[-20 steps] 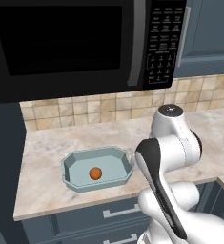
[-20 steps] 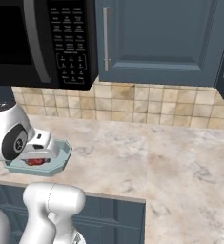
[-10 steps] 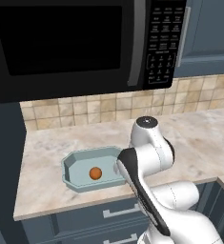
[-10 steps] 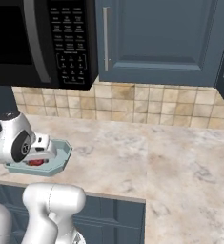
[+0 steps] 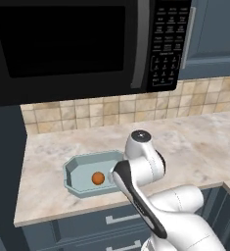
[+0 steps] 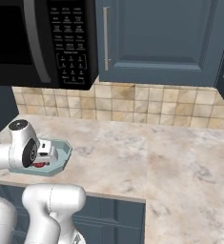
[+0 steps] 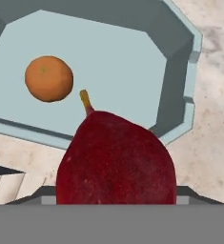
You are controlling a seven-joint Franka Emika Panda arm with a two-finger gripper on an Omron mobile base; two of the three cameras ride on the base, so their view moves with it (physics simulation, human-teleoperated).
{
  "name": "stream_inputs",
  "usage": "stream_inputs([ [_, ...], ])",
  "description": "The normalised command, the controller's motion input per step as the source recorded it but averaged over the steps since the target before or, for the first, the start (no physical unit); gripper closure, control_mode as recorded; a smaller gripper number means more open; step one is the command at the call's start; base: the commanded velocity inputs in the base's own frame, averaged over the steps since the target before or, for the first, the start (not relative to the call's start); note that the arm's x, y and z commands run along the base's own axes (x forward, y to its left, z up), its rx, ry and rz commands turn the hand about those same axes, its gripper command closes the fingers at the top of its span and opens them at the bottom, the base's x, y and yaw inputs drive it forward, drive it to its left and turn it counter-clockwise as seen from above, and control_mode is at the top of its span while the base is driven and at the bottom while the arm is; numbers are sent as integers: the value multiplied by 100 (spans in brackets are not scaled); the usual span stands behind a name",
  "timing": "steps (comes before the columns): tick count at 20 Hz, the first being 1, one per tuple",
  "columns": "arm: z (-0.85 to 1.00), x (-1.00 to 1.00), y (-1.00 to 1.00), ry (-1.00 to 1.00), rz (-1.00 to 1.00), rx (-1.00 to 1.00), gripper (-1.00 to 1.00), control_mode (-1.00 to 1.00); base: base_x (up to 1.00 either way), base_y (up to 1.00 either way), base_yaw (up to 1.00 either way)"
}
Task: Pick the tangerine and pear from the fridge and place them inside the tupperware on the counter.
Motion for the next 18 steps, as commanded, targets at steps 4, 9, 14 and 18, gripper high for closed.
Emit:
stream_inputs([
  [4, -23, 50, 1, 0, 0, 1, 100, -100, 0, 0, 0],
  [9, -19, 59, 12, 0, 0, 0, 100, -100, 0, 0, 0],
  [14, -17, 67, 22, 0, 0, 0, 100, -100, 0, 0, 0],
  [18, -27, 53, 18, 0, 0, 0, 100, -100, 0, 0, 0],
])
